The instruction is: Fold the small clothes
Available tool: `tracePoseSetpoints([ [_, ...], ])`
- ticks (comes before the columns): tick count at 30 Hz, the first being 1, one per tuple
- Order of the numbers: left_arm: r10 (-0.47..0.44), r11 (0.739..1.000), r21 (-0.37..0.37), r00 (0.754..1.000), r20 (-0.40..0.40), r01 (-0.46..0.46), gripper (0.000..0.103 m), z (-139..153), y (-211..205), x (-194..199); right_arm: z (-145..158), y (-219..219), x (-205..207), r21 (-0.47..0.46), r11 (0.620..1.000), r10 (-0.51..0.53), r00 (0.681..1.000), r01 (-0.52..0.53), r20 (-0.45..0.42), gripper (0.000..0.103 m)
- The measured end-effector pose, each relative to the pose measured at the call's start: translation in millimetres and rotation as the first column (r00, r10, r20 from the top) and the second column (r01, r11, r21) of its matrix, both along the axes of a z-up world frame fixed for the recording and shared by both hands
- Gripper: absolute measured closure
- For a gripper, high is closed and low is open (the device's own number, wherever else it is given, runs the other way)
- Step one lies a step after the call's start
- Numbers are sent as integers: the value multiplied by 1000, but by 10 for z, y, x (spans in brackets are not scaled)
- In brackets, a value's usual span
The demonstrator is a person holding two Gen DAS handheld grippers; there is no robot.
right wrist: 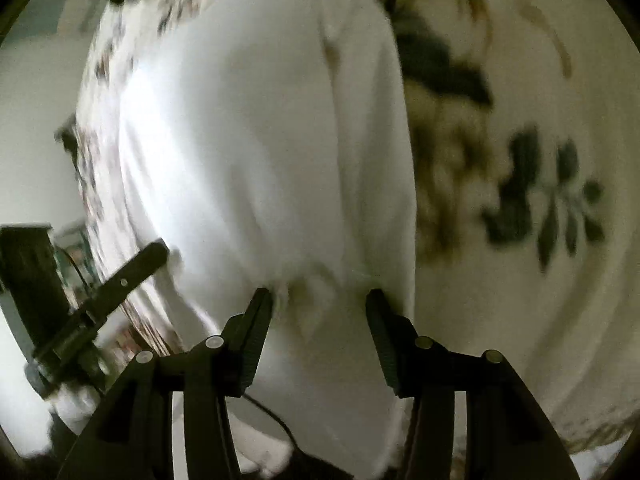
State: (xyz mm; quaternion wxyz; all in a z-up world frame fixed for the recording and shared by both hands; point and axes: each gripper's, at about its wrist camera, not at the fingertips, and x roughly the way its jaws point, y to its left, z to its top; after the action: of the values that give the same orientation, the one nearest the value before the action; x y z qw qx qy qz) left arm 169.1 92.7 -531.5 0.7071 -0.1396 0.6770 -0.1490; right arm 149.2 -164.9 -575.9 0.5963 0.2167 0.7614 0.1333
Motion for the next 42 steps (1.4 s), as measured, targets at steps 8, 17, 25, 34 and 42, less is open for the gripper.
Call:
tracePoseSetpoints([
  [8,109,987,-123,993,36,-104,48,175,165,209,172,-747,138,177,904,-403,914,389,47,39],
  [17,203,938,-306,973,109,-161,76,89,-76,1332,-352,-955,793,436,667,-598,783,604,-171,54],
  [25,85,987,-147,989,121,-67,95,134,-85,1363,177,-850,1008,70,881,-473,871,468,131,95],
  [34,19,1000,-21,976,216,-15,36,119,-375,1149,157,-283,1021,354,868,-398,914,347,79,81],
  [42,82,993,-97,978,193,-65,36,412,105,605,302,-341,713,238,931,-306,948,277,94,46],
])
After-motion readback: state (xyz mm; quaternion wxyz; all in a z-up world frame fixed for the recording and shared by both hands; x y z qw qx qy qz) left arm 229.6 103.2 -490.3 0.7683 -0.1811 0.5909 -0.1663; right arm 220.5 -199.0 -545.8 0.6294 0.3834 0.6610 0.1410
